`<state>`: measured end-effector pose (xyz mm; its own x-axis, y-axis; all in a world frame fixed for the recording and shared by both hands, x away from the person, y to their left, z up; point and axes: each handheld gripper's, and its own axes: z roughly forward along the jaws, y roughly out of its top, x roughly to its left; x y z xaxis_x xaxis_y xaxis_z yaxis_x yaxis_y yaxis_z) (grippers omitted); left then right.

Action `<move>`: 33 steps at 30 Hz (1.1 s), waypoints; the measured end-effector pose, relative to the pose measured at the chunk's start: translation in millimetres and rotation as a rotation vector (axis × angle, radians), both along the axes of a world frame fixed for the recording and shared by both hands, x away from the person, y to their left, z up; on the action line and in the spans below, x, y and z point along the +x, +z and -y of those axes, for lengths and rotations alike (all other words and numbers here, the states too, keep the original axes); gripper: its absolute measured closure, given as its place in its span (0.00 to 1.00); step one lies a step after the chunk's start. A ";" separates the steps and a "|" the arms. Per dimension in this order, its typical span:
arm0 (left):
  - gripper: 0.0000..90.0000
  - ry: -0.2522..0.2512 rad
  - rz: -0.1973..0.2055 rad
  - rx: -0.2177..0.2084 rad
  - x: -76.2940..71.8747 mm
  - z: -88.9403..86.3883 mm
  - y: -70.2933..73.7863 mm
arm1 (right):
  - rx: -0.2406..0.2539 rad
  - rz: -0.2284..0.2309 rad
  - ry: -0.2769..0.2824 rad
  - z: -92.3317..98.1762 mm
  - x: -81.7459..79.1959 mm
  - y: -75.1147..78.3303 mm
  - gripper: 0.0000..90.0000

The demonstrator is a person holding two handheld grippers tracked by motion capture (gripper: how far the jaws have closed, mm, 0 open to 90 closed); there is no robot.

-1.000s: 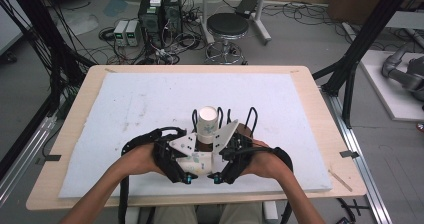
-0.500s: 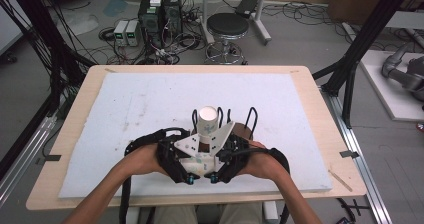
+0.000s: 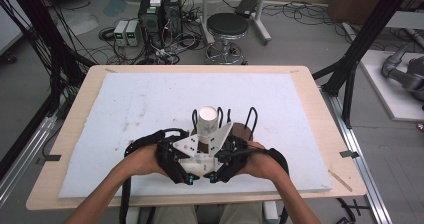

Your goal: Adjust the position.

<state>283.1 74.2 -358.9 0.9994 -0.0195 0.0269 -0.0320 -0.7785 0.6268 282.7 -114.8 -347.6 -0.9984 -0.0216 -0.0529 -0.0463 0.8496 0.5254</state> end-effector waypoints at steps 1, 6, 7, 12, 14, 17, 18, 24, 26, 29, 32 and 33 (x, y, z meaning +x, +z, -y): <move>0.32 -0.001 -0.003 -0.010 0.4 -0.8 -0.3 | 0.000 0.000 0.000 0.0 0.0 0.1 0.41; 0.19 -0.023 -0.029 -0.099 1.4 -7.1 1.8 | -0.001 -0.002 -0.012 2.2 0.5 -1.0 0.41; 0.19 -0.016 -0.029 -0.115 1.8 -8.4 3.3 | 0.004 -0.004 -0.014 2.9 0.8 -1.7 0.41; 0.16 0.001 -0.022 -0.166 3.5 -12.1 9.7 | 0.009 -0.010 -0.016 5.4 1.9 -4.4 0.41; 0.16 0.007 -0.018 -0.167 3.7 -12.2 11.7 | 0.011 -0.012 -0.013 5.6 1.9 -5.0 0.41; 0.16 0.013 -0.011 -0.177 3.9 -12.9 13.9 | 0.011 -0.012 -0.011 5.6 1.7 -5.1 0.41; 0.16 0.017 -0.010 -0.185 3.8 -13.3 14.2 | 0.012 -0.012 -0.010 5.6 1.7 -5.0 0.41; 0.16 0.024 -0.006 -0.306 0.7 -26.0 15.7 | 0.039 -0.004 -0.025 11.9 0.4 -6.9 0.41; 0.16 0.033 0.004 -0.387 -1.7 -35.7 15.2 | 0.078 0.000 -0.033 17.2 -0.5 -9.6 0.41; 0.16 0.060 0.026 -0.498 -4.9 -50.5 12.9 | 0.159 -0.005 -0.038 25.4 -2.4 -15.7 0.41; 0.16 0.088 0.029 -0.592 -7.4 -64.5 9.1 | 0.247 -0.006 -0.060 34.1 -4.4 -21.6 0.41; 0.16 0.097 0.032 -0.612 -8.0 -68.7 7.4 | 0.276 -0.008 -0.069 37.5 -5.0 -23.5 0.41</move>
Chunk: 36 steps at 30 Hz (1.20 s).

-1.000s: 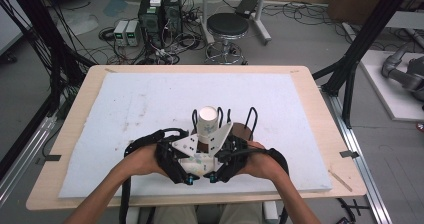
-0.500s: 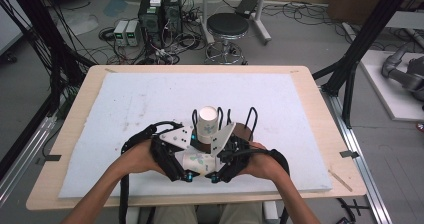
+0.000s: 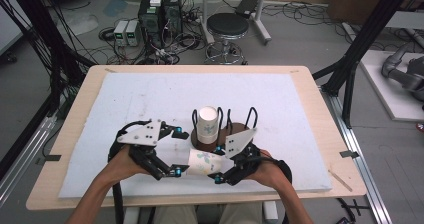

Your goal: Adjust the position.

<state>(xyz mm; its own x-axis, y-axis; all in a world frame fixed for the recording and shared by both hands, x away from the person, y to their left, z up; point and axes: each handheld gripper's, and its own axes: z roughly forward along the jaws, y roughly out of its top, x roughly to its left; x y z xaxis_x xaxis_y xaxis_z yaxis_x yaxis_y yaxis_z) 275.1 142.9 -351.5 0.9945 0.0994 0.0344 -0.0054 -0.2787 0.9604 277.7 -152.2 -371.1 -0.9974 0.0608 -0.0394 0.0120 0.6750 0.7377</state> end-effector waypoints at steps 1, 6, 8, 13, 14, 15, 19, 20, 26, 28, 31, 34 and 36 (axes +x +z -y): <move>0.15 0.008 -0.002 -0.010 -0.4 -3.8 -1.7 | 0.029 -0.010 -0.008 2.9 -0.3 -2.0 0.41; 0.13 0.042 -0.006 -0.053 -3.3 -13.6 -13.7 | 0.117 -0.019 -0.037 12.8 -1.2 -10.8 0.41; 0.13 0.045 -0.005 -0.054 -3.6 -14.4 -16.4 | 0.138 -0.030 -0.039 14.6 -1.7 -13.7 0.41; 0.10 0.065 -0.050 -0.072 -2.3 -17.4 -31.6 | 0.194 -0.029 -0.050 18.0 -2.8 -19.4 0.41; 0.10 0.063 -0.055 -0.071 -1.9 -17.6 -33.9 | 0.206 -0.026 -0.046 18.8 -2.7 -20.6 0.41; 0.10 0.061 -0.060 -0.073 -1.8 -17.7 -36.5 | 0.221 -0.026 -0.048 19.6 -2.9 -21.6 0.41; 0.07 0.056 -0.076 -0.081 -1.9 -15.8 -45.9 | 0.258 -0.040 -0.061 20.7 -2.2 -26.0 0.41; 0.07 0.054 -0.085 -0.074 -1.5 -14.4 -52.2 | 0.266 -0.038 -0.055 20.8 -1.4 -27.2 0.41; 0.07 0.049 -0.111 -0.065 0.0 -9.1 -64.2 | 0.288 -0.044 -0.048 20.7 -0.3 -31.2 0.41; 0.07 0.043 -0.115 -0.066 0.3 -6.5 -65.0 | 0.289 -0.042 -0.045 20.4 0.0 -31.8 0.41; 0.07 0.033 -0.118 -0.069 0.0 -1.3 -65.7 | 0.301 -0.042 -0.043 19.9 -0.1 -32.2 0.41; 0.07 0.015 -0.114 -0.068 0.9 4.9 -66.5 | 0.304 -0.039 -0.036 18.9 0.0 -32.5 0.41; 0.07 0.014 -0.115 -0.074 1.2 7.2 -66.9 | 0.310 -0.038 -0.031 18.2 0.3 -32.8 0.41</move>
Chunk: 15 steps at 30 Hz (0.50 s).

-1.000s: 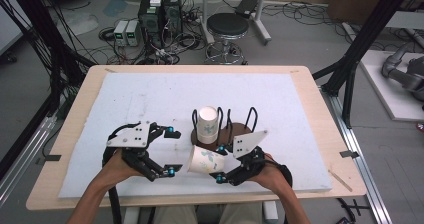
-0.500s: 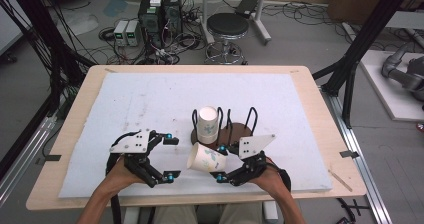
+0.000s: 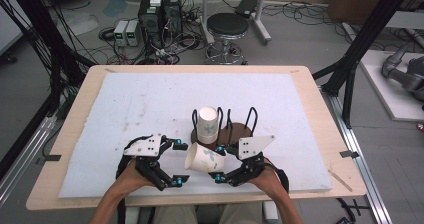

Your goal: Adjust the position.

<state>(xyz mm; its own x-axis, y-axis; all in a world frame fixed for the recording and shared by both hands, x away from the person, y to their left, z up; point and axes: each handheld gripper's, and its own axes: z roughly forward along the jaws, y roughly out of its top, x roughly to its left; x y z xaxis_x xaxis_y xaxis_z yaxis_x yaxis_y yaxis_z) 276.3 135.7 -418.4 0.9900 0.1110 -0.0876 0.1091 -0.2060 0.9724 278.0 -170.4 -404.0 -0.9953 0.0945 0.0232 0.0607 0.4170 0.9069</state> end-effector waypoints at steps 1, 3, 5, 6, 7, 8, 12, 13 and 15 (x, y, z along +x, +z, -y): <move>0.07 -0.005 0.002 -0.009 0.5 4.6 -0.2 | 0.003 -0.001 0.001 -0.4 0.2 -0.1 0.41; 0.07 -0.014 0.004 -0.015 1.1 8.8 0.0 | 0.005 0.002 0.004 -1.1 0.3 -0.2 0.41; 0.07 -0.014 0.002 -0.024 1.1 10.8 0.2 | 0.006 0.001 0.006 -1.3 0.3 -0.2 0.41; 0.07 -0.021 -0.001 -0.034 1.6 13.3 0.9 | 0.007 0.006 0.007 -1.6 0.2 -0.2 0.41; 0.07 -0.023 0.001 -0.036 2.1 14.4 1.3 | 0.010 0.005 0.009 -1.6 0.3 -0.2 0.41; 0.07 -0.022 0.000 -0.040 2.2 15.4 1.7 | 0.016 -0.001 0.009 -1.7 0.1 -0.2 0.41; 0.07 -0.028 -0.001 -0.050 3.1 19.2 3.4 | 0.022 0.002 0.015 -2.2 0.4 -0.3 0.41; 0.07 -0.030 -0.006 -0.055 3.2 20.3 3.8 | 0.019 -0.001 0.013 -2.5 0.0 -0.3 0.41; 0.07 -0.029 -0.003 -0.060 3.6 22.5 4.7 | 0.023 0.004 0.024 -3.9 0.6 -1.2 0.41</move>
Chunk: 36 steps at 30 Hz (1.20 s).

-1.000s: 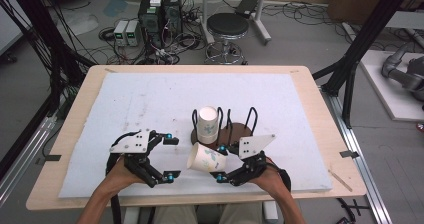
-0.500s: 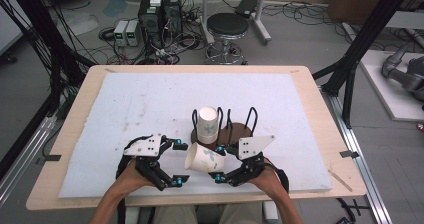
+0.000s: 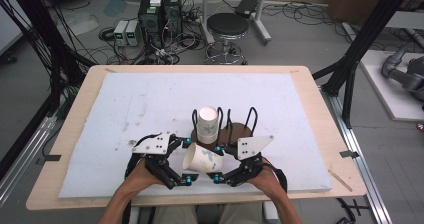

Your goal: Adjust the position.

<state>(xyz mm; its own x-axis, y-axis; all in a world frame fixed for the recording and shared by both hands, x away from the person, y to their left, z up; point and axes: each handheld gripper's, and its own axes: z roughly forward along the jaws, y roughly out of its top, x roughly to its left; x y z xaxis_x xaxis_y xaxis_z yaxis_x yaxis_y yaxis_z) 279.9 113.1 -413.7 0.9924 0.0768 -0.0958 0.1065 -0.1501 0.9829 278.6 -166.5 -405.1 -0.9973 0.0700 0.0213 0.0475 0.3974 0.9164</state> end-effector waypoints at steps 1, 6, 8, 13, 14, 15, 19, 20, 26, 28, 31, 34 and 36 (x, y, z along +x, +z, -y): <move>0.07 -0.002 -0.003 -0.001 0.1 1.1 0.3 | -0.001 0.004 -0.001 -0.7 -0.2 -0.3 0.41; 0.07 -0.010 -0.002 0.003 0.2 5.6 -0.5 | 0.005 0.010 0.005 -2.7 -0.3 -0.4 0.41; 0.07 -0.012 -0.005 -0.002 0.2 5.8 -0.8 | 0.008 0.011 0.006 -2.6 -0.2 -0.4 0.41; 0.09 -0.011 -0.005 -0.007 -0.1 6.3 -2.1 | 0.009 0.017 0.008 -2.0 0.0 -0.4 0.41; 0.09 -0.011 -0.006 -0.010 0.1 6.4 -2.5 | 0.010 0.015 0.008 -2.0 0.0 -0.5 0.41; 0.09 -0.012 -0.009 -0.011 0.4 6.1 -2.8 | 0.009 0.016 0.009 -2.0 0.0 -0.6 0.41; 0.10 -0.009 -0.015 -0.025 1.1 6.0 -4.2 | 0.016 0.015 0.012 -2.8 -0.2 -1.6 0.41; 0.10 -0.009 -0.017 -0.025 1.1 6.0 -4.5 | 0.013 0.016 0.015 -2.9 -0.1 -1.6 0.41; 0.23 -0.043 -0.006 -0.045 1.0 4.8 -4.6 | 0.009 0.019 0.020 -4.3 -0.3 -2.9 0.41; 0.27 -0.050 0.001 -0.044 1.1 4.2 -4.3 | 0.013 0.018 0.021 -4.6 -0.5 -3.4 0.41; 0.32 -0.052 0.010 -0.047 1.1 3.1 -4.4 | 0.006 0.019 0.026 -5.2 -0.9 -3.8 0.41; 0.33 -0.053 0.015 -0.045 0.7 2.7 -4.2 | 0.005 0.021 0.029 -5.5 -0.9 -3.9 0.42; 0.34 -0.050 0.019 -0.044 0.7 2.6 -4.2 | 0.006 0.021 0.031 -5.8 -1.0 -3.9 0.42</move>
<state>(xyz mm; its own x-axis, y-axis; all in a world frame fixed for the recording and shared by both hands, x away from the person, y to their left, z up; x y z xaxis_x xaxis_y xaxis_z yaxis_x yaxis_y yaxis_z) 280.6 110.5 -417.9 0.9966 0.0228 -0.0793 0.0814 -0.1115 0.9904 277.6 -160.7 -409.1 -0.9992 0.0389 0.0011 0.0163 0.3932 0.9193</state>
